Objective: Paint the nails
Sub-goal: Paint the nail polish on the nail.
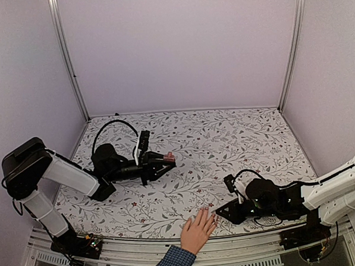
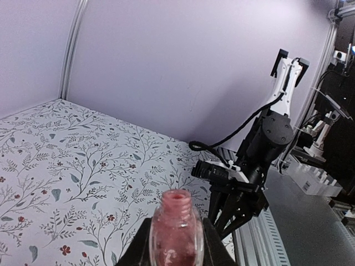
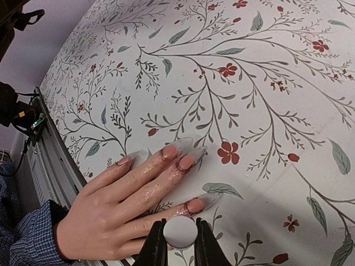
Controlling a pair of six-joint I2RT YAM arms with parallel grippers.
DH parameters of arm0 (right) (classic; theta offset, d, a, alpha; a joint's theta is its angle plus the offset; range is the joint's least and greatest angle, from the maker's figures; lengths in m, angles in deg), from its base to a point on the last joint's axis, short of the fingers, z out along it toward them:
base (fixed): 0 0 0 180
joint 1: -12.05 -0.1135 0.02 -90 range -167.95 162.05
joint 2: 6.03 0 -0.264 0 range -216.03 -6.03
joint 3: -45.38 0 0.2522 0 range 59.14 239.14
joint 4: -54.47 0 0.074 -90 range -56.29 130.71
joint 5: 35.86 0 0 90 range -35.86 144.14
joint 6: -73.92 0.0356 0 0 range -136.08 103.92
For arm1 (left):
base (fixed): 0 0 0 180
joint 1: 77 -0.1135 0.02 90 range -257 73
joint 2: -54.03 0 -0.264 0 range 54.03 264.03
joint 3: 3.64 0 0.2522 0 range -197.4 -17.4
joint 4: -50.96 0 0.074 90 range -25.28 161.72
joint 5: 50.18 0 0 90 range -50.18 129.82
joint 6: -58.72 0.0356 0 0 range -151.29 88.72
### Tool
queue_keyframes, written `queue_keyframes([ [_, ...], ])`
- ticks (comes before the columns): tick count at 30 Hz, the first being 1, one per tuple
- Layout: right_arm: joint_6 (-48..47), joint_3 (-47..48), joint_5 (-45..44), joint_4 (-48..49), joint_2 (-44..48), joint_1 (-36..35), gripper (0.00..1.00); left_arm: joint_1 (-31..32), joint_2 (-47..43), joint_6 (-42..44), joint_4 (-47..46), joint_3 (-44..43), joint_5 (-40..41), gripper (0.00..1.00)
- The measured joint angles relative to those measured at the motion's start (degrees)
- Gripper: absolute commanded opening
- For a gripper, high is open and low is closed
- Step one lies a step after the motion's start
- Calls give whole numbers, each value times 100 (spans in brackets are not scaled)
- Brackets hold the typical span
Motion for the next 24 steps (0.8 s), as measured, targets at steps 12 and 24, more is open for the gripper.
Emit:
queue_keyframes([
  [12, -4, 0, 94, 98, -74, 0, 0, -24, 0, 0, -2, 0, -39, 0],
  [24, -2, 0, 136, 122, -173, 0, 0, -31, 0, 0, -4, 42, -44, 0],
])
